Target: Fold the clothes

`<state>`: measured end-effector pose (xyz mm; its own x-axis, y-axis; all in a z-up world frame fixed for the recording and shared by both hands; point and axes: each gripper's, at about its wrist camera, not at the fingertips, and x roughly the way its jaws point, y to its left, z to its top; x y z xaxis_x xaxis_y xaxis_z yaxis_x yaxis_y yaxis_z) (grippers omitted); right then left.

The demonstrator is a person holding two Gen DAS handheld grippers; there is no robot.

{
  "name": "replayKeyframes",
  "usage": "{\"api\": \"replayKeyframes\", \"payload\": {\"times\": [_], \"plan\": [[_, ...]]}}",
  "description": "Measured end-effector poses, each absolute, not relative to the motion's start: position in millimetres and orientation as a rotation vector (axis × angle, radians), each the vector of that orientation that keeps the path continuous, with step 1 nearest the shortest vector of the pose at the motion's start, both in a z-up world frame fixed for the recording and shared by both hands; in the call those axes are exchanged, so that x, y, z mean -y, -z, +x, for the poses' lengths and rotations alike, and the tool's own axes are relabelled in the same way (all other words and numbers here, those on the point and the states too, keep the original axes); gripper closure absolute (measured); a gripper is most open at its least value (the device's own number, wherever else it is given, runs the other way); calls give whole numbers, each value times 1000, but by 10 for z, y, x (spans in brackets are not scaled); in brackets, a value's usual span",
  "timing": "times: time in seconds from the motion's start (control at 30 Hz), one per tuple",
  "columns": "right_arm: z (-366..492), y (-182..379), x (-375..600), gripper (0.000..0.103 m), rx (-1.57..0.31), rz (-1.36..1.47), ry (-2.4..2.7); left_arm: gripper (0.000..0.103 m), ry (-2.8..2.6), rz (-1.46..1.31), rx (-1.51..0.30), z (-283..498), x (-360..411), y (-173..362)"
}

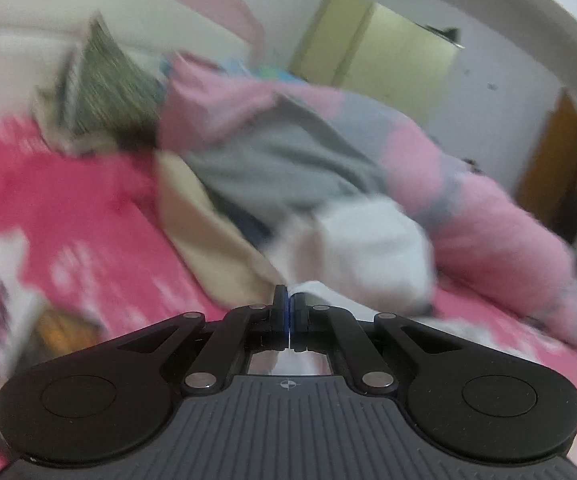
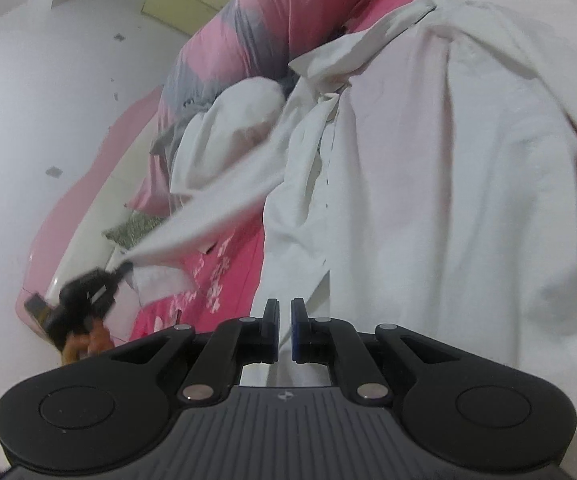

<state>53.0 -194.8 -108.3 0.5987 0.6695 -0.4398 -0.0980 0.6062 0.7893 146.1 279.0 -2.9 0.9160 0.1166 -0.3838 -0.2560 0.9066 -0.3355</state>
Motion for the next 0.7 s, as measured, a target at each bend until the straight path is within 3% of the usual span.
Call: {"api": "replayKeyframes", "payload": {"times": [0.13, 0.17, 0.23, 0.3, 0.4, 0.6, 0.7], "plan": [[577, 1092, 1833, 98, -841, 741, -486, 101, -374, -200, -406, 1871, -2894, 109], [588, 1107, 1820, 97, -849, 734, -481, 96, -376, -196, -430, 1936, -2913, 166], [610, 1147, 1810, 97, -867, 728, -461, 79, -377, -200, -470, 2005, -2915, 267], [633, 1190, 1826, 97, -889, 737, -443, 56, -375, -213, -473, 1963, -2887, 316], [624, 1224, 1853, 96, -908, 759, -432, 35, -364, -230, -427, 1811, -2823, 302], [459, 1171, 1987, 94, -880, 767, -443, 18, -326, -236, -315, 1479, -2548, -48], [316, 1096, 2084, 92, -848, 754, -455, 16, -192, -213, -320, 1322, -2193, -167]]}}
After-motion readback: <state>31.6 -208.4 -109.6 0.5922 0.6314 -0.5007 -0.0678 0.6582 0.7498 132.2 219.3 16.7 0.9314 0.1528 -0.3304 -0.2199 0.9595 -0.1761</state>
